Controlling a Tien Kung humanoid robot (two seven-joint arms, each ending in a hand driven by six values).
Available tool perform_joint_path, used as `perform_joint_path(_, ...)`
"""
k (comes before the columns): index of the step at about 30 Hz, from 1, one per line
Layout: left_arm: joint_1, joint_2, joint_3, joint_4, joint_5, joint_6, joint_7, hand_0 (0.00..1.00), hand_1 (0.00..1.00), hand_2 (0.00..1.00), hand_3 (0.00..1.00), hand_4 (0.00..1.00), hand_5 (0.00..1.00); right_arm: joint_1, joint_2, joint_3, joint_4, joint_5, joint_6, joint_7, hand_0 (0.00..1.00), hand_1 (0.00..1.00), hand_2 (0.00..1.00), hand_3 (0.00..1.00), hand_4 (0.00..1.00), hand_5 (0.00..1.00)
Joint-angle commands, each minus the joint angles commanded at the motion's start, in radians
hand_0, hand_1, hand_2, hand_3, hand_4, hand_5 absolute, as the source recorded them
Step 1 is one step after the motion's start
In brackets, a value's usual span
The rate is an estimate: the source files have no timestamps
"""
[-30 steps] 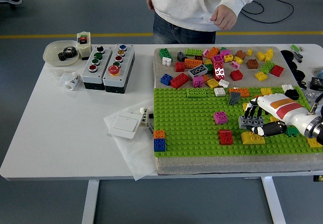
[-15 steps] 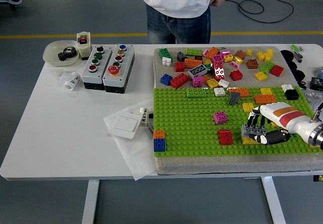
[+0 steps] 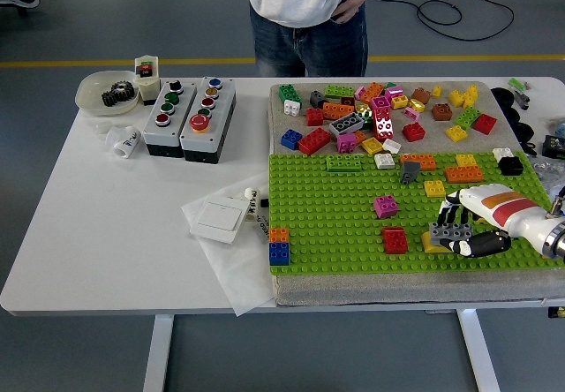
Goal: Pick up the brick,pile it on top of brick,press brick,pick up the brick,pile it on top of brick,press brick
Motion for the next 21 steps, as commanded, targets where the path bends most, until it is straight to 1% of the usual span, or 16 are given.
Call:
perform_joint_path(17,0.000,0.000,0.008,0.000,-0.006,-0.002,0.001,0.775,0.800,0.842,0.623,0.655,0.690,0.002,0.006,-0.005,-0.018,0.007,0.003,0.009,0.416,0.448,0.515,0.493,0.735,0.293)
perform_joint_path(21,-0.001,0.000,0.012,0.000,-0.008,-0.002,0.002,0.775,0.800,0.842,0.623,0.655,0.691,0.002,0.005,-0.007,-0.020,0.005,0.012,0.008,0.423,0.451,0.517,0.496,0.741,0.302)
